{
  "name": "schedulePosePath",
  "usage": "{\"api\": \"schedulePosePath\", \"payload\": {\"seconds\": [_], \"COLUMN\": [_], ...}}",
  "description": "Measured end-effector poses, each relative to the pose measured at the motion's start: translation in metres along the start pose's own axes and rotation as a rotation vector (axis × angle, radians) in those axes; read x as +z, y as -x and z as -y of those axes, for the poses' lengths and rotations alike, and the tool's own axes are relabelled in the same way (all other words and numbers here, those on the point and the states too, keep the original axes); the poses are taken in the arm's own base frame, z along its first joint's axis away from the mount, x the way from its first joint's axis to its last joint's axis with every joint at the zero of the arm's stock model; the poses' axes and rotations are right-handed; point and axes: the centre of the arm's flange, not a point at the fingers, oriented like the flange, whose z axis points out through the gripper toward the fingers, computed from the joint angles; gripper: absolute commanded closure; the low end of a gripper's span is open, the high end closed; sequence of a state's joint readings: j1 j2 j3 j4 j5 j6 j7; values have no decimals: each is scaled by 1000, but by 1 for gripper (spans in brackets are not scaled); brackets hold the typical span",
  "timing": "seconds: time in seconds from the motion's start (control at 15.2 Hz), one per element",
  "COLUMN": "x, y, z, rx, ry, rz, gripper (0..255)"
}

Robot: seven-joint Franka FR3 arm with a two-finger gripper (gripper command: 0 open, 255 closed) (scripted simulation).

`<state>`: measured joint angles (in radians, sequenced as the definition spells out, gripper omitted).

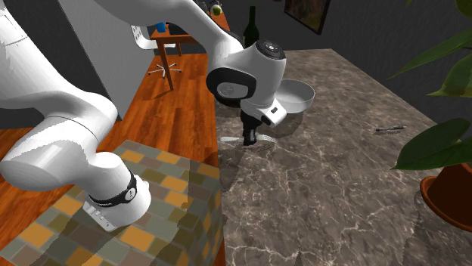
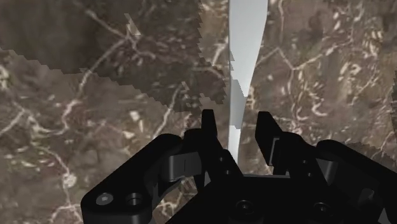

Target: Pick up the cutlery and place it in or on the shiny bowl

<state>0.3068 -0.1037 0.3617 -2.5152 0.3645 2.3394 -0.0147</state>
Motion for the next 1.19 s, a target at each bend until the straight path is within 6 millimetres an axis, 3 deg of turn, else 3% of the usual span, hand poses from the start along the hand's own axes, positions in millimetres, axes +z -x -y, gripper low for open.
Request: {"api": "schedulePosePath", "payload": {"seconds": [0.33, 1.19], "x": [-5, -70], "y": [1, 6], "z": [1, 14], "rx": [1, 2], "ry": [0, 0], "rz": [1, 2], "gripper": [255, 255]}}
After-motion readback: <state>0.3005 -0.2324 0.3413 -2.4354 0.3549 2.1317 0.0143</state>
